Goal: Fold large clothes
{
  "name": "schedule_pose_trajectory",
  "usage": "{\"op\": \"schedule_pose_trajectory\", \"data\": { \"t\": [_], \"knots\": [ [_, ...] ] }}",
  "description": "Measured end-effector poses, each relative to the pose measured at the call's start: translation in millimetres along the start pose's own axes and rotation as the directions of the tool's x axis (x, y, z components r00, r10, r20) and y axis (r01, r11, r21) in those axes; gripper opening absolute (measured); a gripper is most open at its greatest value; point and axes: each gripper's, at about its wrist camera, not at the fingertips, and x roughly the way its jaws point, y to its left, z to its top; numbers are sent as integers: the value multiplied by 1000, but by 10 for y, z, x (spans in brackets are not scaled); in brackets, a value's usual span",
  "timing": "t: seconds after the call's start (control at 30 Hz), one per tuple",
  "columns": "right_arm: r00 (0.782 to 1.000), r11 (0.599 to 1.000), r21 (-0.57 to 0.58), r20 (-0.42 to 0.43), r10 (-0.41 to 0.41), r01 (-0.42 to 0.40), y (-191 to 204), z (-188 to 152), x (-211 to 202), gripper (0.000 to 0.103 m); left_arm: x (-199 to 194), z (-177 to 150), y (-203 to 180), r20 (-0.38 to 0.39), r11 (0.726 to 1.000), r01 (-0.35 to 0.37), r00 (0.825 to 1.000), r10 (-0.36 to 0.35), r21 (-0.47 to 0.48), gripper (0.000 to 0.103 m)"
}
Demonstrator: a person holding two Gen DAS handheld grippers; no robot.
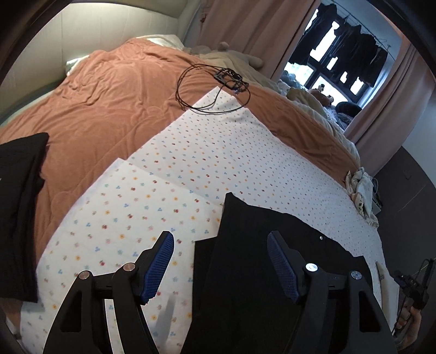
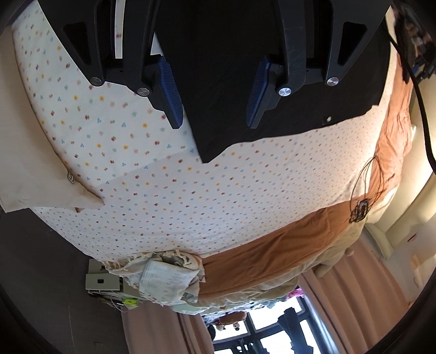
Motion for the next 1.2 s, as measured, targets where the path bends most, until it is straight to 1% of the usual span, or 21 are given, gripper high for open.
{"op": "schedule_pose_trajectory", "data": {
  "t": [0.1,0.2,0.27,0.37,0.47,0.57,0.7,0.83,1.0,1.1,1.2],
  "knots": [
    [1000,999,-39,4,23,-23,225,-137,-164,49,-251,-214,138,27,1000,-9,1000,10,-19,72],
    [999,996,-84,-21,39,-41,470,-312,-245,49,-435,-478,285,30,999,-4,1000,6,-41,72],
    [998,992,-109,-38,53,-57,641,-461,-277,49,-576,-652,417,27,997,16,1000,-14,-80,72],
    [995,985,-147,-66,79,-88,874,-682,-306,49,-825,-892,615,60,990,34,998,-26,-137,72],
    [988,976,-182,-115,102,-122,1115,-944,-301,49,-967,-1077,798,80,981,54,996,-40,-188,72],
    [981,967,-210,-157,115,-147,1284,-1196,-300,49,-998,-1292,931,84,965,89,994,-70,-245,72],
    [971,956,-240,-208,118,-167,1455,-1532,-286,49,-971,-1521,963,80,952,130,990,-112,-275,72],
    [959,947,-275,-270,88,-164,1570,-1843,-211,49,-938,-1675,953,80,938,158,987,-140,-309,72],
    [948,929,-325,-310,70,-174,1717,-2089,-210,49,-935,-1801,890,80,931,185,983,-168,-315,71],
    [945,916,-353,-319,74,-191,1822,-2182,-208,49,-898,-1820,860,63,929,185,983,-174,-321,69],
    [938,913,-361,-341,57,-187,1880,-2257,-161,49,-882,-1835,880,52,926,182,983,-175,-330,68]
  ]
}}
